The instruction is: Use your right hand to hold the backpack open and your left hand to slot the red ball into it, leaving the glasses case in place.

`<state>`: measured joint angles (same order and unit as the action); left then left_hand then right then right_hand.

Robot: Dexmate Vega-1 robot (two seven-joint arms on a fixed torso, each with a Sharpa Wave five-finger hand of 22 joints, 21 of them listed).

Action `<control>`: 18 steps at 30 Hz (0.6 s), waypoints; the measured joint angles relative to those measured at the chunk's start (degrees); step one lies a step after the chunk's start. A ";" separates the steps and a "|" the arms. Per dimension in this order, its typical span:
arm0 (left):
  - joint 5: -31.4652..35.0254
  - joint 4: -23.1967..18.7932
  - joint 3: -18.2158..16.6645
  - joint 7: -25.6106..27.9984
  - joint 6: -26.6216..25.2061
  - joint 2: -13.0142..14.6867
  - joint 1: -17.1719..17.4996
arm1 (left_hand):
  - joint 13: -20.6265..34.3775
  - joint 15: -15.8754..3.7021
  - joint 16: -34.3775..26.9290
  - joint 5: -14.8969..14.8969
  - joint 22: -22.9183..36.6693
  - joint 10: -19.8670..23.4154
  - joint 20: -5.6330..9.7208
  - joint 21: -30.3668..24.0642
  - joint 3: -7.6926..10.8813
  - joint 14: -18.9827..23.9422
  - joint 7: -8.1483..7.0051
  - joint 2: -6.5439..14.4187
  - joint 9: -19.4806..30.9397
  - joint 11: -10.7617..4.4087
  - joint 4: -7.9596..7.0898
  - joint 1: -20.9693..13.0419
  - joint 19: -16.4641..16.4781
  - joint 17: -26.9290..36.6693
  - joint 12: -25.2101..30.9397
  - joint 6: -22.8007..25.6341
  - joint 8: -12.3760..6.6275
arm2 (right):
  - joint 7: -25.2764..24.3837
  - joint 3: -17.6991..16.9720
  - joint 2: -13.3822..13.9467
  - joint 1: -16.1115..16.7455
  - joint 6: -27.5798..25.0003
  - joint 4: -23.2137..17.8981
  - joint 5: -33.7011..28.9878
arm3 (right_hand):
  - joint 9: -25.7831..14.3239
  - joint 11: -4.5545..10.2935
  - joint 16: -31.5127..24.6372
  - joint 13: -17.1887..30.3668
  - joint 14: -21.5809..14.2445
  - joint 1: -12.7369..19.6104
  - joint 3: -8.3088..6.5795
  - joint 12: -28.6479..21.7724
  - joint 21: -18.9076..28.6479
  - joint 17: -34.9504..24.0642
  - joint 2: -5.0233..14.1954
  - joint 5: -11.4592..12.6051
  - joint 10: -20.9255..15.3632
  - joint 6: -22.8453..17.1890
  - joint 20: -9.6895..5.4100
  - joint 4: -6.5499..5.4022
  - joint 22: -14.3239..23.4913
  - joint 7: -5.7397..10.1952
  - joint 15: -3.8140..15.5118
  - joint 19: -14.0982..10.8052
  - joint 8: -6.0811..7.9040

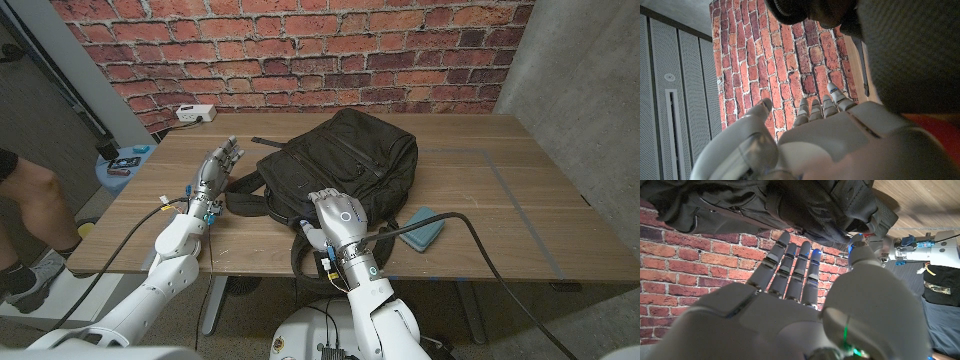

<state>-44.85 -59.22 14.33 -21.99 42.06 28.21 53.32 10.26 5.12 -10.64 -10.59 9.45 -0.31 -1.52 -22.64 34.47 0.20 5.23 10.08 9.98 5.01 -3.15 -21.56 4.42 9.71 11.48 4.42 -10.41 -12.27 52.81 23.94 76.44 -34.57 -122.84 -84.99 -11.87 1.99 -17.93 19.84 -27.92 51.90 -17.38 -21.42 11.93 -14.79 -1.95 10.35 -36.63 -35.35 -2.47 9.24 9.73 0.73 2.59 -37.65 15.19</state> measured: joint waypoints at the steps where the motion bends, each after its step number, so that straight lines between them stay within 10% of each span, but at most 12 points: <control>1: -0.05 0.00 0.00 -0.15 0.06 0.00 0.00 | 0.00 0.00 0.00 0.00 0.00 0.00 0.00 0.00 0.00 0.00 0.00 0.00 0.00 0.00 0.00 0.00 0.00 0.00 0.00 0.00 0.00 | 0.00 0.12 -0.05 -0.24 0.00 0.28 0.00 | 0.00 0.09 -0.28 0.00 -0.15 -0.01 0.00 0.00 0.00 0.00 0.01 0.00 -0.08 -0.21 -0.10 0.00 0.00 0.21 0.15 -0.10 0.08; 18: -0.95 2.93 -0.04 -2.41 0.76 -1.17 -1.32 | 0.00 0.00 0.00 0.00 0.00 0.53 -0.01 0.45 0.23 0.00 0.19 0.00 0.00 0.10 0.23 0.00 -0.01 -0.07 0.00 0.81 -0.20 | -4.51 1.42 -0.86 -3.16 -0.70 4.05 1.86 | 0.00 1.95 -2.02 0.80 -3.62 0.25 0.56 -2.05 0.42 -0.80 -0.18 0.00 -3.63 -4.70 -1.31 -0.24 0.25 2.05 0.32 -2.17 0.74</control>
<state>-45.80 -56.29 14.30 -24.40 42.82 27.04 52.00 10.26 5.11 -10.64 -10.59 9.45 0.22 -1.53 -22.19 34.70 0.20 5.42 10.08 9.98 5.12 -2.92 -21.56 4.41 9.64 11.48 5.23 -10.61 -16.78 54.23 23.08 73.28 -35.26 -118.79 -83.14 -11.86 3.94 -19.95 20.64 -31.54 52.15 -16.82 -23.48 12.36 -15.59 -2.13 10.35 -40.26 -40.05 -3.78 9.00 9.98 2.77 2.92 -39.81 15.93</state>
